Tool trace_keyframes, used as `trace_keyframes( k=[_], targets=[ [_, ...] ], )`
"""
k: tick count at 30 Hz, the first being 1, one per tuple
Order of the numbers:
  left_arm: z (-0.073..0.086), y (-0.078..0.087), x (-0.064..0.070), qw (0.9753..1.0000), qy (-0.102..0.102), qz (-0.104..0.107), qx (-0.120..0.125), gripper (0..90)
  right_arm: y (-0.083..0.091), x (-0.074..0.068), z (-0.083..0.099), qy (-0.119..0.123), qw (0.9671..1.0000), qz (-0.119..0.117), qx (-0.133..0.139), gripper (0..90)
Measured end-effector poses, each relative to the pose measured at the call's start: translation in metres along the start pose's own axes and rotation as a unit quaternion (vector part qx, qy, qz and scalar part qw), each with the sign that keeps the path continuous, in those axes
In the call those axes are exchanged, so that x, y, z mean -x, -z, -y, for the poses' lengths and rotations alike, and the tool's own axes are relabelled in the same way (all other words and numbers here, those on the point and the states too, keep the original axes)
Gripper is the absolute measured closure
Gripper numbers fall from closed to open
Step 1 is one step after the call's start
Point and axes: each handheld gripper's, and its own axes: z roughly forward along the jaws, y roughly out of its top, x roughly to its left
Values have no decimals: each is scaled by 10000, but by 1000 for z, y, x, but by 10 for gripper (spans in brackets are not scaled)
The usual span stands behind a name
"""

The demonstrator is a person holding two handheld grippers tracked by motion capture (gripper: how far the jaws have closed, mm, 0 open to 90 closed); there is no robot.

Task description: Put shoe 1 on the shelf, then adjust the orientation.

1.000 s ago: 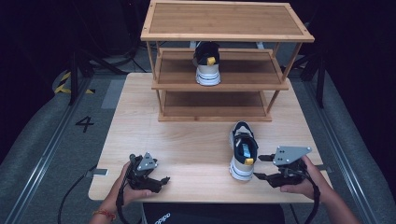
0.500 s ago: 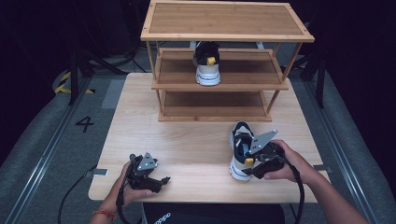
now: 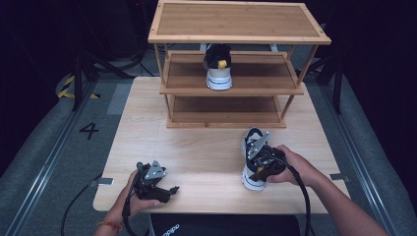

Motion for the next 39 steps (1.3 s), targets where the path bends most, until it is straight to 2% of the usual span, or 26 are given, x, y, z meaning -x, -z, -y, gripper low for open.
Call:
trace_keyframes(
  k=[3, 7, 14, 16, 21, 29, 35, 39],
  targets=[
    [0, 0, 0, 10000, -9, -6, -1, 150, 1, 0, -1, 78, 9999, -55, -84, 668],
    [0, 0, 0, 10000, -40, -16, 5, 150, 3, -3, -1, 193, 9996, 36, -195, 669],
    [-1, 0, -1, 10000, -49, 14, -1, 150, 12, -8, 6, 356, 9993, -8, -142, 667],
    [-1, -1, -1, 10000, -19, 29, -2, 150, 16, -12, 8, 446, 9989, 70, -161, 667],
    [-1, -1, -2, 10000, -50, 42, -6, 151, 29, -19, 11, 637, 9978, 154, -130, 667],
    [-1, -1, -1, 10000, -22, 34, 3, 153, 59, -31, 9, 832, 9956, 429, -111, 667],
    [-1, -1, -1, 10000, -46, 34, -4, 152, 80, -34, 3, 1017, 9929, 614, -80, 666],
    [-1, -1, -1, 10000, -47, 36, -4, 152, 88, -34, 0, 1103, 9914, 694, -79, 666]
  ],
)
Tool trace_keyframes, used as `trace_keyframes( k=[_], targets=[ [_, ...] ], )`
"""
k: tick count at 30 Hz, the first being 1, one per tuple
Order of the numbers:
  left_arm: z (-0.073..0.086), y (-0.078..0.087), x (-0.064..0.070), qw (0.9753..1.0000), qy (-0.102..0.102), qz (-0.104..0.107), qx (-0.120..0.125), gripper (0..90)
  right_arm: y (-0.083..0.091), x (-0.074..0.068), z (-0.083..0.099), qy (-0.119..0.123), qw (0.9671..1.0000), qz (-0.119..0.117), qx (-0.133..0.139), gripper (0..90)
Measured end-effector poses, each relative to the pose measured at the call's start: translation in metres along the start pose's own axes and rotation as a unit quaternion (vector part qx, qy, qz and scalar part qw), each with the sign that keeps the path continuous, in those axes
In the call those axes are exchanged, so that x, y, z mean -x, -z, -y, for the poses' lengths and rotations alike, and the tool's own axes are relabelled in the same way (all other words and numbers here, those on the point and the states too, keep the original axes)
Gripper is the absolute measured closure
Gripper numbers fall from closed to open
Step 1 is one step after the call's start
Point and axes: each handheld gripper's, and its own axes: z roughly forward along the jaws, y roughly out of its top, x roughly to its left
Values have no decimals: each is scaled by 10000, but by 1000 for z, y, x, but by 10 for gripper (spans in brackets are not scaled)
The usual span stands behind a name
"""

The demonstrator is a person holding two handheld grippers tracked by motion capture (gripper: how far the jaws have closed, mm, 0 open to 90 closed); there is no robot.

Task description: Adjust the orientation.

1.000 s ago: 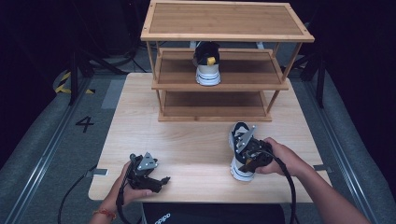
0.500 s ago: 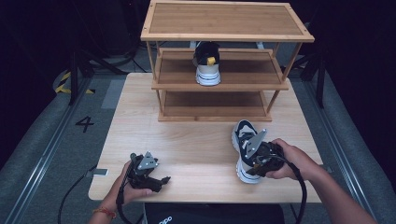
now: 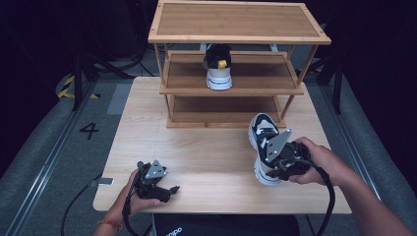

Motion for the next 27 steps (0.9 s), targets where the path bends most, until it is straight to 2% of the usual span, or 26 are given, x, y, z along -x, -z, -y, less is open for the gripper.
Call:
trace_keyframes(
  k=[11, 17, 25, 27],
  targets=[
    [0, 0, 0, 10000, 4, -17, 2, 153, 41, 7, -19, 216, 9990, 378, -63, 665],
    [0, 0, 0, 10000, 2, -16, -1, 153, 54, 15, -29, 256, 9985, 475, -78, 664],
    [0, 0, 0, 10000, 11, 12, 1, 153, 62, 48, -48, 283, 9969, 723, -117, 661],
    [0, 0, 0, 10000, 14, 7, 0, 154, 64, 59, -53, 369, 9960, 792, -161, 660]
  ],
)
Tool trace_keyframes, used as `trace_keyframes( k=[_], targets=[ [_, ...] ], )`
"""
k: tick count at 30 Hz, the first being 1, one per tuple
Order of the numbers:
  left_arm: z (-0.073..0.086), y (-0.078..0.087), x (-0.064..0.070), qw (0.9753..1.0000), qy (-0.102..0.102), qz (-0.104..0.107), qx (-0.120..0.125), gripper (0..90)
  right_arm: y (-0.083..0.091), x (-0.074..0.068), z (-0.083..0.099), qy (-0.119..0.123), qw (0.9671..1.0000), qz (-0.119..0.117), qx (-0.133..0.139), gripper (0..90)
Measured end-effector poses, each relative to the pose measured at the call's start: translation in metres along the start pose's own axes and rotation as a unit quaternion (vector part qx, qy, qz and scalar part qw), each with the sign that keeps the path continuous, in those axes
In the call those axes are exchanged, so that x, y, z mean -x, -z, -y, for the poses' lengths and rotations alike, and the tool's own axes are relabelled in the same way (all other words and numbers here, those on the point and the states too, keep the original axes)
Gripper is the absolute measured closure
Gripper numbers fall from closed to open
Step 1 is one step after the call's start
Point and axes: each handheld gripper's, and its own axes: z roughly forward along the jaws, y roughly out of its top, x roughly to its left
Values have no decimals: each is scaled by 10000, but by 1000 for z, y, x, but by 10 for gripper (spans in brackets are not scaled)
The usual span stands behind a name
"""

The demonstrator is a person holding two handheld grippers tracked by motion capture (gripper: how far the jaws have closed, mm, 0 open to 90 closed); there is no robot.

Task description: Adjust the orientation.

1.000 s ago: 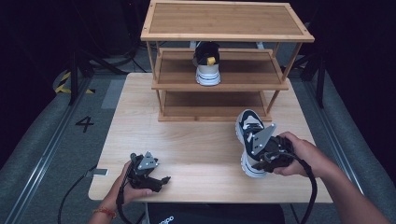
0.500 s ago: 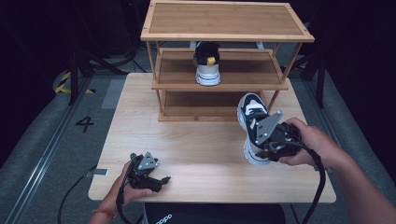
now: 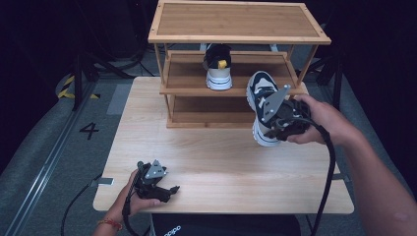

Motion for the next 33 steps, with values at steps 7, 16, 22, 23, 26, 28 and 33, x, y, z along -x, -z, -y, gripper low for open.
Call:
trace_keyframes(
  k=[7, 16, 22, 23, 26, 28, 33],
  targets=[
    [0, 0, 0, 10000, 3, -8, 1, 154, -2, 31, -15, 36, 9999, 102, 13, 657],
    [0, 0, 0, 10000, 7, -15, 4, 155, -11, 64, -29, 0, 9999, 122, -64, 655],
    [1, 1, 1, 10000, 15, 8, -1, 155, -26, 87, -37, -146, 9996, 114, -198, 652],
    [1, 1, 1, 10000, 10, 8, -6, 155, -28, 89, -38, -173, 9996, 119, -214, 651],
    [1, 1, 1, 10000, -1, -18, 17, 155, -32, 96, -41, -181, 9994, 57, -283, 647],
    [1, 1, 1, 10000, -42, -29, 10, 155, -32, 103, -45, -154, 9995, 18, -258, 638],
    [1, 1, 1, 10000, -51, -26, 9, 155, -34, 114, -53, -153, 9992, 191, -329, 604]
  ],
)
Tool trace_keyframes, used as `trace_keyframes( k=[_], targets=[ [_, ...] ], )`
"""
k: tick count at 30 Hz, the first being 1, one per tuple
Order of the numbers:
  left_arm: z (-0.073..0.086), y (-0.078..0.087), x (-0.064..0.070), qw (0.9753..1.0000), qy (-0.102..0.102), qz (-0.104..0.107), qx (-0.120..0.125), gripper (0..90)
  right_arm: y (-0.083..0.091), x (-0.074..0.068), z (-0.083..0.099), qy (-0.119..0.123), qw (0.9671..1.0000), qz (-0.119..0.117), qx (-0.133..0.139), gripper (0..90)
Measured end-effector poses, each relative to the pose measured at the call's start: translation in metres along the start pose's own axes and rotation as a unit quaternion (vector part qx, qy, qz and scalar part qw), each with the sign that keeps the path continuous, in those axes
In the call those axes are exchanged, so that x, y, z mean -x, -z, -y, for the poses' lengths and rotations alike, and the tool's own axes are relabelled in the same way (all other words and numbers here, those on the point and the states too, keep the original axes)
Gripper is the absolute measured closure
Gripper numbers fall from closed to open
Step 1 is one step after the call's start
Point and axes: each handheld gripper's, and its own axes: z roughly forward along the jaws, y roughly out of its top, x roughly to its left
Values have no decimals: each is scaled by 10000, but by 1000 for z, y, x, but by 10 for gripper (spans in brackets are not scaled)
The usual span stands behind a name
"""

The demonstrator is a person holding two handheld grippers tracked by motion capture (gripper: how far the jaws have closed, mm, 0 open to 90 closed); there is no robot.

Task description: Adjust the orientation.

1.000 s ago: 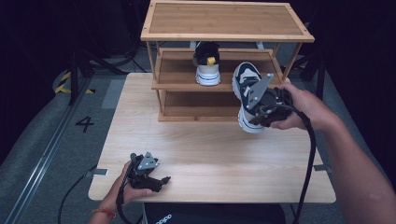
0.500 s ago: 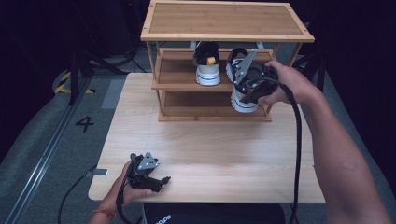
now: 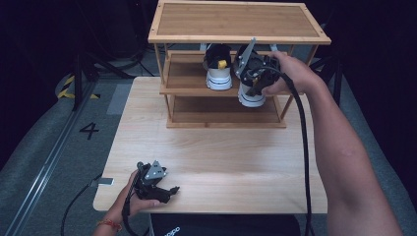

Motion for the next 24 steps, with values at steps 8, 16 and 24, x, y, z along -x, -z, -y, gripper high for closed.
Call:
trace_keyframes(
  k=[8, 16, 24],
  targets=[
    [0, 0, 1, 10000, 8, 21, -7, 155, -3, 9, -7, -8, 9992, 381, -104, 514],
    [1, 1, 2, 10000, 6, 15, 8, 155, 3, 10, 3, -222, 9970, 663, 345, 436],
    [1, 1, 2, 10000, 31, 39, -2, 155, 10, -3, 23, -574, 9842, 1157, 1214, 426]
  ],
)
